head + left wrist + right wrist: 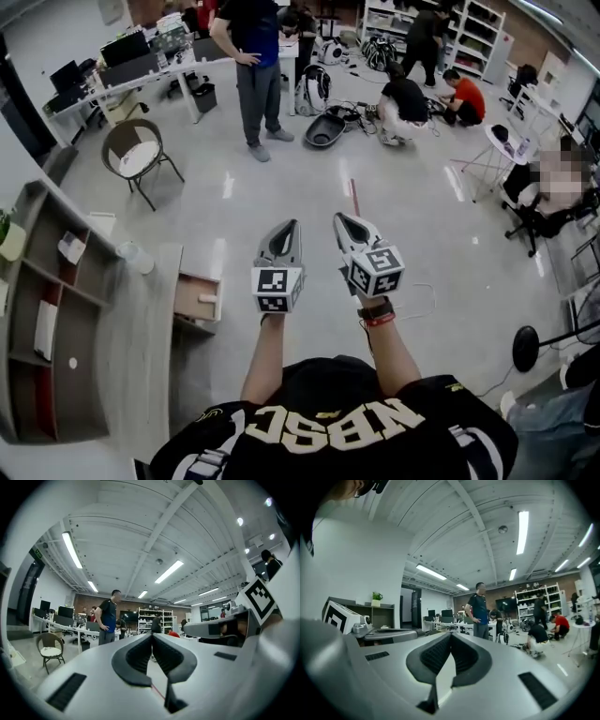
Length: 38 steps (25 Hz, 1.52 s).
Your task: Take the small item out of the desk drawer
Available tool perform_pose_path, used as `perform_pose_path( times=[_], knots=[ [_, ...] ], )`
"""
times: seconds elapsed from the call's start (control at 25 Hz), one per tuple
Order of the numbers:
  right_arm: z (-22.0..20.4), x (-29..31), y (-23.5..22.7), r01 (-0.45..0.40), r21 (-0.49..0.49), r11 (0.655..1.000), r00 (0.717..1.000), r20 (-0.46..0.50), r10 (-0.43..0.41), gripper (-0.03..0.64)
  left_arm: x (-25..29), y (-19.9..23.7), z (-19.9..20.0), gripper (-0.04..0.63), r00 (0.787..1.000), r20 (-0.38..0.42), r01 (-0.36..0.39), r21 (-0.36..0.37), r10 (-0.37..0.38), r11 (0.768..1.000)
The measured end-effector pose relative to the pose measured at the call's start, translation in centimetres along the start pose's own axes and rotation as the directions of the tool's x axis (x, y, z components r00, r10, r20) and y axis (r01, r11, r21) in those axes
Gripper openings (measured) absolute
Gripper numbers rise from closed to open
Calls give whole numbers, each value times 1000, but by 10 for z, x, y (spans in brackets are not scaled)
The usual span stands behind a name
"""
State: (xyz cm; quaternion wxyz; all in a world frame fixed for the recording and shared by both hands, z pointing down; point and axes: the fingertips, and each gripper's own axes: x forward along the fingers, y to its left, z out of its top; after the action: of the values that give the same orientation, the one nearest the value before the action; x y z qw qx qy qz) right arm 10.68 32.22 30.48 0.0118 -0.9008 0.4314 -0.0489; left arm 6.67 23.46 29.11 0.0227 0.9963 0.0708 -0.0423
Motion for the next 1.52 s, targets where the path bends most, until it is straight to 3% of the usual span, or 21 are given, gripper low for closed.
perform_pose_path(
  times=[0.24,0.4,0.52,0.72,0.88,1.2,1.36,1.52],
  knots=[
    [4,71,43,-158,-20,987,987,-9,158,6,-8,71,1,16,989,13,-144,-10,144,990],
    [4,120,68,-275,-6,961,961,-24,275,6,-10,115,-6,17,968,-4,-249,-9,249,968],
    [0,160,83,-375,8,927,926,-34,375,6,-9,154,-7,17,935,-5,-353,-7,353,935],
    [6,221,97,-522,23,852,851,-54,523,6,-1,201,-2,17,862,-9,-507,2,507,862],
    [11,263,121,-633,17,774,772,-69,632,6,-3,238,0,17,784,-4,-620,4,620,784],
    [-14,317,169,-794,52,606,596,-129,792,6,-23,290,-25,16,605,-38,-796,-21,795,605],
    [-34,330,192,-847,88,524,508,-157,847,6,-50,305,-40,15,481,-50,-877,-36,875,480],
    [-64,321,220,-903,132,409,379,-206,902,6,-84,301,-62,15,357,-88,-934,-37,930,355]
  ],
)
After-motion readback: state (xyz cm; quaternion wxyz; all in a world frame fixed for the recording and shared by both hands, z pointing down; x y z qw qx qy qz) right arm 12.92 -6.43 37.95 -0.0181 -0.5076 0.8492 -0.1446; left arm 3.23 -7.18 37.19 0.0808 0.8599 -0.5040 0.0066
